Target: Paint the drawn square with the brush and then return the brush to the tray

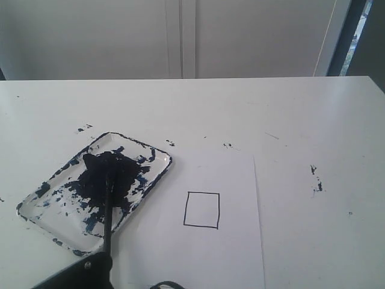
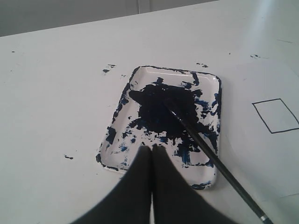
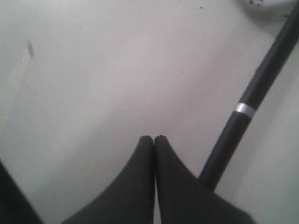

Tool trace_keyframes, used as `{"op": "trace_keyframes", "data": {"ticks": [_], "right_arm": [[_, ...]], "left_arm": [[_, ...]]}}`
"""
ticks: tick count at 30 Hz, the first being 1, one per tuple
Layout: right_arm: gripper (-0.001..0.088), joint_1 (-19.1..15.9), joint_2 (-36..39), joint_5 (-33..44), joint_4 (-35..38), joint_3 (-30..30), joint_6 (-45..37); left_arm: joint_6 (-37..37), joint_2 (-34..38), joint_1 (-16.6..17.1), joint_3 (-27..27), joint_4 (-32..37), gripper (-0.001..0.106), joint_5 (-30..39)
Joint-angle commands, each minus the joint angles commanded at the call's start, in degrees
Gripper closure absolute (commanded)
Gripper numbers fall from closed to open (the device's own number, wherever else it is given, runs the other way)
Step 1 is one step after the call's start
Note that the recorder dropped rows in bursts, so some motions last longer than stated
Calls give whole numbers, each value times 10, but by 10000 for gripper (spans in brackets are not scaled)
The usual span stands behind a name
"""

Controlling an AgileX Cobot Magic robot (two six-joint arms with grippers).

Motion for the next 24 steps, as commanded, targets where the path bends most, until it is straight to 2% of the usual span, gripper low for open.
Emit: {"op": "trace_keyframes", "data": {"ticks": [2,4,17,24], "right_arm": [[868,0,-1,-27,49,0,-61],[868,0,-4,-42,63,0,-87],[868,0,-8,-142,63,0,-89],[868,0,-8,-205,63,0,-120]], "left_arm": [[0,0,0,0,0,1053,0],[0,0,0,0,0,1053,0],[0,0,0,0,0,1053,0],[0,0,0,0,0,1053,0]]}}
